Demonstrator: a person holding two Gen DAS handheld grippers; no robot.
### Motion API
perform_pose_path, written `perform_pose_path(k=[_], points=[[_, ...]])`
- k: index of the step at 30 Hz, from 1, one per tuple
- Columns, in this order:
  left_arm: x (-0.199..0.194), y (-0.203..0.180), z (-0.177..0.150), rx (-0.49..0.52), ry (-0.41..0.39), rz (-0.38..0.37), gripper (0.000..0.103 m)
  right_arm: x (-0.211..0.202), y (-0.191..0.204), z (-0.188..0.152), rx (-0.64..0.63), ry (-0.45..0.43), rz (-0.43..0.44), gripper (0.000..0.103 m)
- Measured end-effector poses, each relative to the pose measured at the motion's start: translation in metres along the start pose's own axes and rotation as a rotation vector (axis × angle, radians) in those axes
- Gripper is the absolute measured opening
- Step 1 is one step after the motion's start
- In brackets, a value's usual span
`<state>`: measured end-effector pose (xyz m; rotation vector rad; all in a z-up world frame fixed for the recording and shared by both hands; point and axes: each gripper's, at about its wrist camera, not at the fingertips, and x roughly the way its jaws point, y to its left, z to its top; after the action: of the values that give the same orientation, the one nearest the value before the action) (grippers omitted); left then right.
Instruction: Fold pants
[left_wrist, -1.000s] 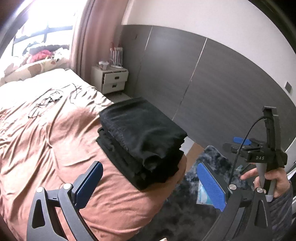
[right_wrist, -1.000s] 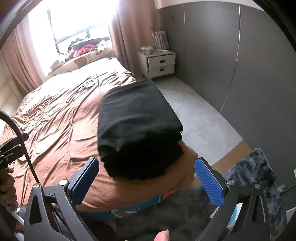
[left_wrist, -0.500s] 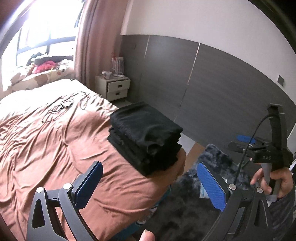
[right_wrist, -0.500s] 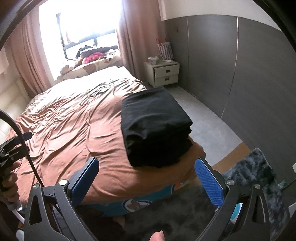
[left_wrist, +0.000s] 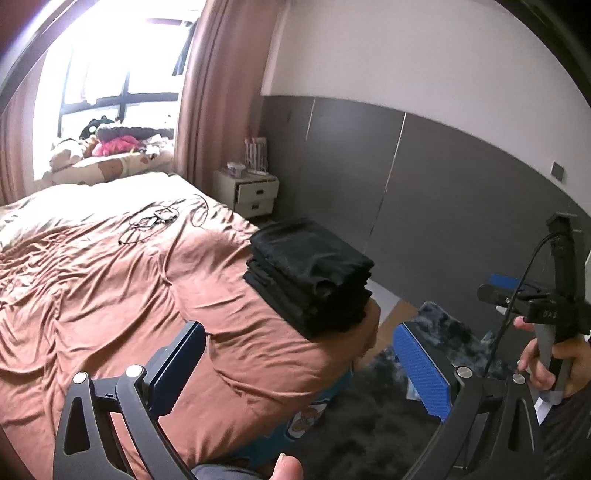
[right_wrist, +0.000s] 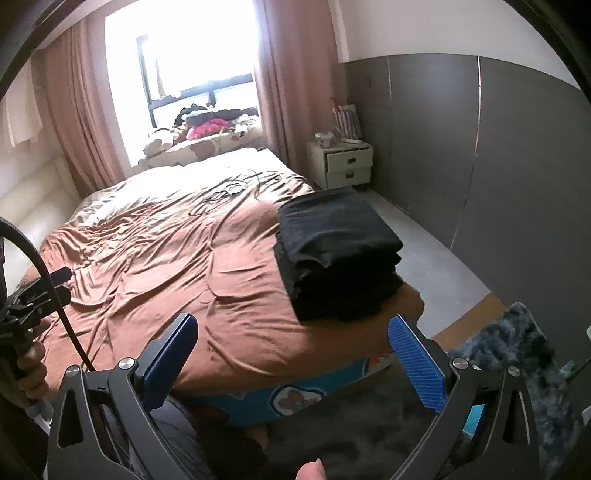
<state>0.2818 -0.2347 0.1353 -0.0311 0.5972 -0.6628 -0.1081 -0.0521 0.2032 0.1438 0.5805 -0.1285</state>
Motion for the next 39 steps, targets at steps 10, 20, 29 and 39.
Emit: perform_pose_path(k=[10,20,29,39], points=[[-0.070,0.016,-0.044,0.016,-0.098,0.109,0.103,-0.013,0.021,-0.041,-0.023,-0.071,0.051,0.103],[-0.126,0.016,-0.093,0.047,-0.177,0.220,0.103,-0.017,0.035,-0.084,-0.015,-0.116,0.106,0.103],[-0.158,0.013,-0.130,0.061,-0.205,0.308,0.103,-0.010,0.050,-0.113,-0.041,-0.138,0.098,0.103],[-0.183,0.015,-0.168,0.018,-0.232,0.383,0.103,-0.002,0.090,-0.149,-0.105,-0.156,0.121,0.103]])
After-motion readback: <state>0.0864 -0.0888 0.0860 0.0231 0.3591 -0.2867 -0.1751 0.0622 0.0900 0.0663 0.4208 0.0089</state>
